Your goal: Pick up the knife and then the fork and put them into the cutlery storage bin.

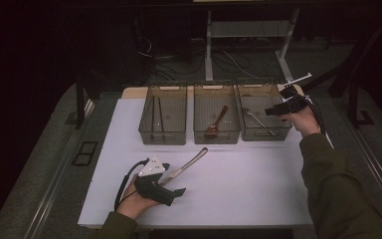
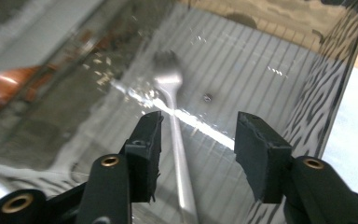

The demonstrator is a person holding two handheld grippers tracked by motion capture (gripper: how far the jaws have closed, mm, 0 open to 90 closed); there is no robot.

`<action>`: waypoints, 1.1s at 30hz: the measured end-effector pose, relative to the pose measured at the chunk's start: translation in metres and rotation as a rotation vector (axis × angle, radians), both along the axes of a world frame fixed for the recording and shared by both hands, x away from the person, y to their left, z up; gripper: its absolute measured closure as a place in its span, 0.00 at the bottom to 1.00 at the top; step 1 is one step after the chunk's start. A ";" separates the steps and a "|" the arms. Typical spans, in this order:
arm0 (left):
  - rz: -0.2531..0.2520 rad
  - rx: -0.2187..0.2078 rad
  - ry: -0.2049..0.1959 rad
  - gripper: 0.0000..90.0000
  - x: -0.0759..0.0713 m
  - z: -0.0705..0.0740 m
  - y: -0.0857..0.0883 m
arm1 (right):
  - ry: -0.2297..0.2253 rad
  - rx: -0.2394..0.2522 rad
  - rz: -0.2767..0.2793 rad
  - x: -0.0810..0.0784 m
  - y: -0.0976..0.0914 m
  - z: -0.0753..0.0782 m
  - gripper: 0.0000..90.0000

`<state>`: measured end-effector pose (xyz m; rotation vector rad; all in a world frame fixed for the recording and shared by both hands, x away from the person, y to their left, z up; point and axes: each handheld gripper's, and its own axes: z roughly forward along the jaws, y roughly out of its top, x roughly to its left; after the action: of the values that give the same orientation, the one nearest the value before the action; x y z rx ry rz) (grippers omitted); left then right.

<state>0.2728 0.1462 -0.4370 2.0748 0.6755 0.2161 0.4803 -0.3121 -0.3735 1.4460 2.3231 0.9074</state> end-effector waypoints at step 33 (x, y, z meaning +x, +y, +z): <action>0.058 0.041 -0.012 0.02 0.004 0.005 0.001 | -0.263 0.156 0.179 -0.159 0.018 -0.019 0.29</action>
<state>0.2765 0.1477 -0.4325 2.0932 0.7307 0.2773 0.3214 -0.2940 -0.3922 1.1041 2.2506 1.2700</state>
